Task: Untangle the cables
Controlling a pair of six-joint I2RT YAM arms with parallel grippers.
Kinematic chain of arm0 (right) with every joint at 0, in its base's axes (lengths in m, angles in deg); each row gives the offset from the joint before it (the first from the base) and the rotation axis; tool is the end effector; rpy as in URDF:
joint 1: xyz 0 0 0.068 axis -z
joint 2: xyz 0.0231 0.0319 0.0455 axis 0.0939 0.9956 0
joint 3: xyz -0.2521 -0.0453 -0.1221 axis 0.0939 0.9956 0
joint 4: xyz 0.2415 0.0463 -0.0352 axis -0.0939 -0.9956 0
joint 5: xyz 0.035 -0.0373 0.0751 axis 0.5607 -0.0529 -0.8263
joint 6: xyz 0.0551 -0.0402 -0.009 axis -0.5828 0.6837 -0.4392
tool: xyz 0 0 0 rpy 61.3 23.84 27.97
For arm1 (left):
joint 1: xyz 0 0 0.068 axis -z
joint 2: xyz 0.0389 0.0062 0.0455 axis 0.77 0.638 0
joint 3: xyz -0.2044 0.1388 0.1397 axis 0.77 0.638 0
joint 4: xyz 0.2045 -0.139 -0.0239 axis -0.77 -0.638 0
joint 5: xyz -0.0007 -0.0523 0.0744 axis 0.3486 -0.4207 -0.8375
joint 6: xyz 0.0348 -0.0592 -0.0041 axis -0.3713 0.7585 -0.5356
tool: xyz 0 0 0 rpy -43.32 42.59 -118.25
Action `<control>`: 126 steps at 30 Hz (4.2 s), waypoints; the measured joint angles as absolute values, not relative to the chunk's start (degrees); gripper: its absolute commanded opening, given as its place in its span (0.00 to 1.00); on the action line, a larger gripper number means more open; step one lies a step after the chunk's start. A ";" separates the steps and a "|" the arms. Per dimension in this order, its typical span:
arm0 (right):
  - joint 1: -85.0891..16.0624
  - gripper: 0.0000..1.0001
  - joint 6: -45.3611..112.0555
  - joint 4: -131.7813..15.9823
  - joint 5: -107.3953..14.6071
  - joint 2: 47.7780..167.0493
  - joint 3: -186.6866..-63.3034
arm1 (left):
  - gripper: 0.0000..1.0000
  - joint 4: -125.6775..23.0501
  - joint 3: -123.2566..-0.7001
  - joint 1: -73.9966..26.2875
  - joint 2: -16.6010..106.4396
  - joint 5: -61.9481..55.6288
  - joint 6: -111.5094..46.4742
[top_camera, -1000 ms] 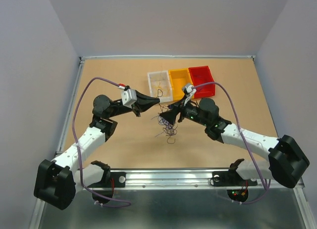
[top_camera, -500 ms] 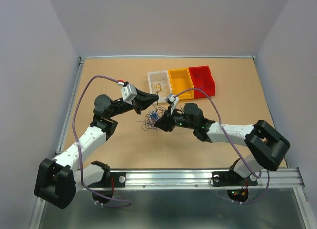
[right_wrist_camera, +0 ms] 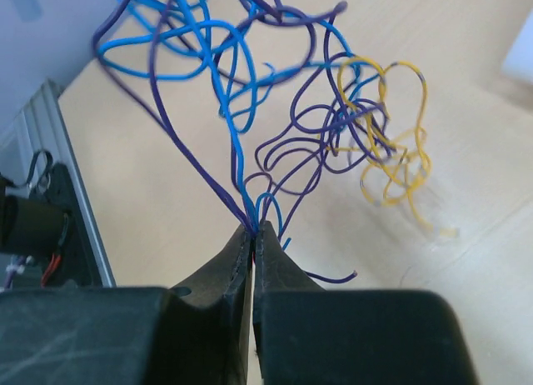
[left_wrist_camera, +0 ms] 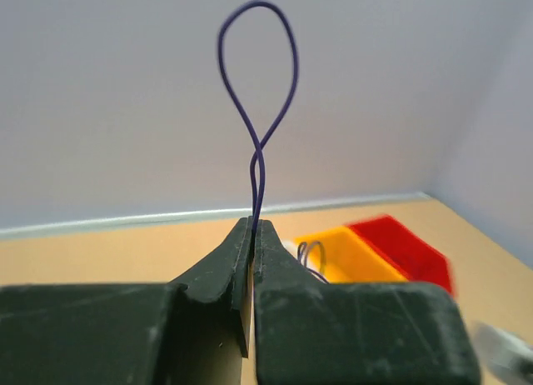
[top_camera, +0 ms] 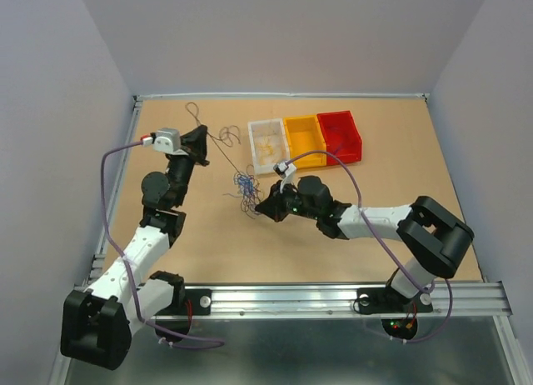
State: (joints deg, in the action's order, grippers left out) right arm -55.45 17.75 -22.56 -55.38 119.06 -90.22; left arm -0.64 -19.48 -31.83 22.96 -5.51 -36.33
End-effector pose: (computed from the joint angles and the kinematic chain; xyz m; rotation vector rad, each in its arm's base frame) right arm 0.2090 0.2745 0.2063 -0.6906 1.8988 1.1135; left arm 0.1923 -0.0705 0.3592 0.1945 1.0610 -0.4689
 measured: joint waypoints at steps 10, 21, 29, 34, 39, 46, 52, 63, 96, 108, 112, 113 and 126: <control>-55.45 0.01 15.89 -25.47 -37.69 99.26 -86.64 | 0.00 -3.31 -21.75 -47.28 32.03 -15.80 -25.29; -55.62 0.01 18.82 -36.35 -24.40 66.67 -84.15 | 0.00 -2.52 -26.15 -51.35 43.79 -17.73 -24.50; -55.67 0.01 21.18 -41.99 -20.40 53.66 -84.15 | 0.00 -2.11 -26.71 -52.33 48.25 -21.09 -27.02; -55.69 0.00 22.08 -45.88 -20.29 50.65 -84.21 | 0.00 -0.82 -27.09 -52.33 48.49 -22.38 -28.61; -55.71 0.01 23.02 -51.04 -19.07 45.23 -84.43 | 0.00 -0.34 -29.62 -52.79 51.36 -23.13 -29.20; -55.71 0.01 24.59 -55.50 -15.77 34.37 -89.39 | 0.00 -1.82 -32.07 -54.23 56.43 -22.16 -29.25; -55.71 0.00 25.00 -57.16 -15.20 33.40 -92.67 | 0.00 -2.26 -33.03 -54.89 57.52 -22.40 -29.86; -55.71 0.01 24.92 -60.70 -17.21 35.61 -92.67 | 0.00 -2.94 -34.21 -55.74 59.99 -21.29 -31.23; -55.69 0.97 30.60 -47.13 -45.76 75.39 -91.51 | 0.00 -13.50 -46.32 -28.27 27.23 39.80 -29.99; -55.71 0.70 35.01 -35.20 -55.46 96.57 -95.84 | 0.00 -16.51 -56.51 -23.46 25.76 39.74 -28.13; -55.71 0.45 34.14 -31.06 -59.92 103.74 -96.36 | 0.00 -19.20 -63.28 -23.07 28.19 36.00 -28.07; -55.73 0.38 33.70 -29.82 -60.77 105.51 -96.36 | 0.00 -19.88 -64.90 -23.07 28.87 35.32 -28.09; -56.80 0.01 24.28 -24.35 -57.82 115.63 -90.46 | 0.00 -31.90 -85.79 -23.07 35.31 17.38 -34.67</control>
State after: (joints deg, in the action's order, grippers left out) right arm -56.80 24.28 -24.35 -57.82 115.63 -90.46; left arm -31.90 -85.79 -23.07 35.31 17.38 -34.67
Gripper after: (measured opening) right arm 0.040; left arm 0.112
